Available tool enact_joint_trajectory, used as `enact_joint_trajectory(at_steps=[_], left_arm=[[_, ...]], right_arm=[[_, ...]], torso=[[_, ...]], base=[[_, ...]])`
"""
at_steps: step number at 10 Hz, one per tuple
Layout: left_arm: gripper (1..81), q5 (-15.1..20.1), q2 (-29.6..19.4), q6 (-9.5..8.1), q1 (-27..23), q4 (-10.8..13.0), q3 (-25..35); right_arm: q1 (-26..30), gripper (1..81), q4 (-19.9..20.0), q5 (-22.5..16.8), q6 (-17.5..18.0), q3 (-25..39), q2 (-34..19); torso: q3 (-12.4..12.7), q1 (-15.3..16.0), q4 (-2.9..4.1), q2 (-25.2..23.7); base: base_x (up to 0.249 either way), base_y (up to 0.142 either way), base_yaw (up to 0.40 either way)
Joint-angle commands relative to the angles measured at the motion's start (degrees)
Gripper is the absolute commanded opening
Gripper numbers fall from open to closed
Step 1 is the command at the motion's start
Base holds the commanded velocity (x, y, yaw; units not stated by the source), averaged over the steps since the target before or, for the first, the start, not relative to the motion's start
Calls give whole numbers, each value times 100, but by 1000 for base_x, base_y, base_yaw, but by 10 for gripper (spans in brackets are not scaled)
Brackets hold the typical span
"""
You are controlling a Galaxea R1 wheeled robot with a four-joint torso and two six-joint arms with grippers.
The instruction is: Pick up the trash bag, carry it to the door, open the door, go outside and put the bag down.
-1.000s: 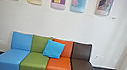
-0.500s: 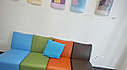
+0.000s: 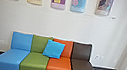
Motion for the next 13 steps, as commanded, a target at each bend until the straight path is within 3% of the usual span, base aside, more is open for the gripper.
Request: enact_joint_trajectory(at_steps=[1,13], left_arm=[[10,394,-10,9,-433,17,15],[10,385,-10,10,-433,26,15]], right_arm=[[307,811,-50,-304,-13,14,-17],[263,811,-59,-304,-13,-179,106]], torso=[[0,-2,0,0],[0,-2,0,0]], base=[[0,0,-91],[0,0,-158]])
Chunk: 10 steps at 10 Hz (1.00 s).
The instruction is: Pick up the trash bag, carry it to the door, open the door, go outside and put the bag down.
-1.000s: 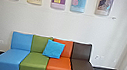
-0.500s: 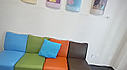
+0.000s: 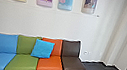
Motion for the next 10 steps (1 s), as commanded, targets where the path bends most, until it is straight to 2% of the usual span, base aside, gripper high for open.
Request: enact_joint_trajectory(at_steps=[1,10], left_arm=[[10,368,3,16,-420,23,15],[10,360,3,16,-412,23,15]], right_arm=[[258,811,-37,-301,-13,-129,37],[319,811,-90,-319,-13,-358,177]], torso=[[0,0,0,0],[0,0,0,0]], base=[[0,0,-206],[0,0,-207]])
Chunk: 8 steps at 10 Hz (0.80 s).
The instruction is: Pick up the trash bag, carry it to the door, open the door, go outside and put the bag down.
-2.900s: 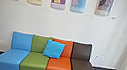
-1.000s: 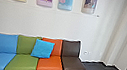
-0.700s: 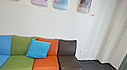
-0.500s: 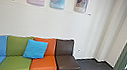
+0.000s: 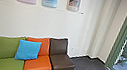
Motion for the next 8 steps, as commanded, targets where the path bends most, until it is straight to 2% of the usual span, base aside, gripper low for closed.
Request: enact_joint_trajectory(at_steps=[1,6,8], left_arm=[[10,371,18,16,-414,21,15],[10,371,9,16,-406,21,15],[10,300,-9,78,-388,12,15]], right_arm=[[330,811,-56,-305,-13,-182,103],[357,811,-109,-367,-13,-377,244],[339,811,-127,-375,-13,-359,253]], torso=[[0,0,0,0],[0,0,0,0],[0,0,0,0]], base=[[0,0,-207],[0,0,-207],[0,0,-207]])
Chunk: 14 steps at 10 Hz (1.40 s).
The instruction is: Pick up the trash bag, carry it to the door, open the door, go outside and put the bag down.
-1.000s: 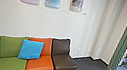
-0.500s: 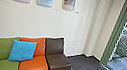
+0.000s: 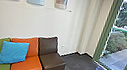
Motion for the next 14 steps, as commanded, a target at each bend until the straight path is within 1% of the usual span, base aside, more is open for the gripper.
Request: enact_joint_trajectory(at_steps=[1,2,4,5,9,14], left_arm=[[10,39,-18,90,-324,30,6],[10,-147,-26,170,-271,21,-11],[10,-157,-26,188,-201,21,-134],[10,-157,-26,266,-174,21,-169],[10,-148,18,328,-166,30,-170],[10,-148,35,346,-166,30,-170]], right_arm=[[284,811,-84,-325,-11,0,21],[275,811,-94,-333,-2,0,21],[258,811,-94,-333,-2,0,13],[258,811,-85,-333,7,0,13],[257,811,-77,-325,7,-1,21],[231,811,-85,-325,7,-9,39]], torso=[[0,0,0,0],[0,0,0,0],[0,0,0,0],[0,0,0,0],[0,-2,0,0],[0,-2,0,0]], base=[[0,0,-207],[0,0,-207],[0,0,-207],[0,0,-207],[0,0,-207],[0,0,-224]])
